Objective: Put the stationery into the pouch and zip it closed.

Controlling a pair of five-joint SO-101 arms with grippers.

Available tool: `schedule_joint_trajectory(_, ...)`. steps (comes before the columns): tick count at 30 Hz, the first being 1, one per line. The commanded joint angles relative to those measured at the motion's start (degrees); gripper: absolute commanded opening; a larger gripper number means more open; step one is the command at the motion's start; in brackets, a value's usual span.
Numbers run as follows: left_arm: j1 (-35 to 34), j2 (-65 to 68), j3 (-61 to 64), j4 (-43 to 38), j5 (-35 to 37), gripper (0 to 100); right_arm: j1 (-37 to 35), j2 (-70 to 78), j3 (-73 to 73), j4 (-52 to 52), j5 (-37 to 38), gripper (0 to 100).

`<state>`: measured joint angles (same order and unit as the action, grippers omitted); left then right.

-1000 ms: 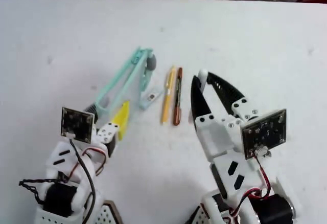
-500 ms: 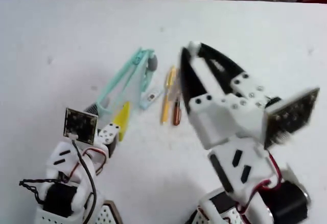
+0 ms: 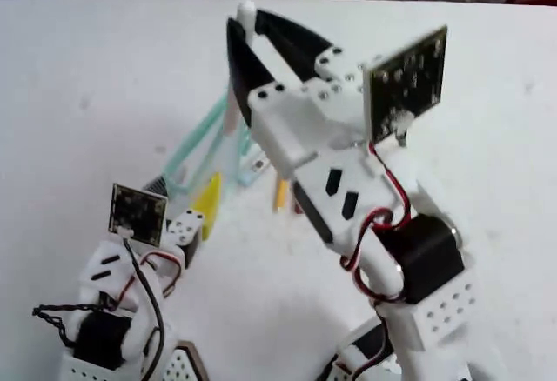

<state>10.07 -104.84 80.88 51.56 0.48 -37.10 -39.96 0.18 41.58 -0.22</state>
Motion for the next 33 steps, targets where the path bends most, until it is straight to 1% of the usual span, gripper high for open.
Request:
schedule_joint_trajectory(1, 0.57, 0.40, 0.00, -0.79, -0.53, 19, -0.75, 1.36, -5.63, -1.27, -0.70, 1.6)
schedule_joint_trajectory(7, 0.57, 0.40, 0.00, -0.79, -0.53, 19, -3.03, 5.41, -5.63, -1.01, -0.70, 1.6)
schedule_joint_trajectory(11, 0.57, 0.40, 0.09, -0.88, -0.53, 19, -5.49, 6.20, -2.20, 3.56, -0.70, 1.6)
schedule_joint_trajectory(22, 0.04, 0.40, -0.35, -0.88, -0.18, 19, -6.11, -1.10, 8.88, 12.79, -0.35, 1.6)
schedule_joint_trajectory(33, 0.04, 0.40, -0.26, -0.88, -0.18, 19, -5.85, -2.51, 11.43, 12.62, -0.26, 1.7)
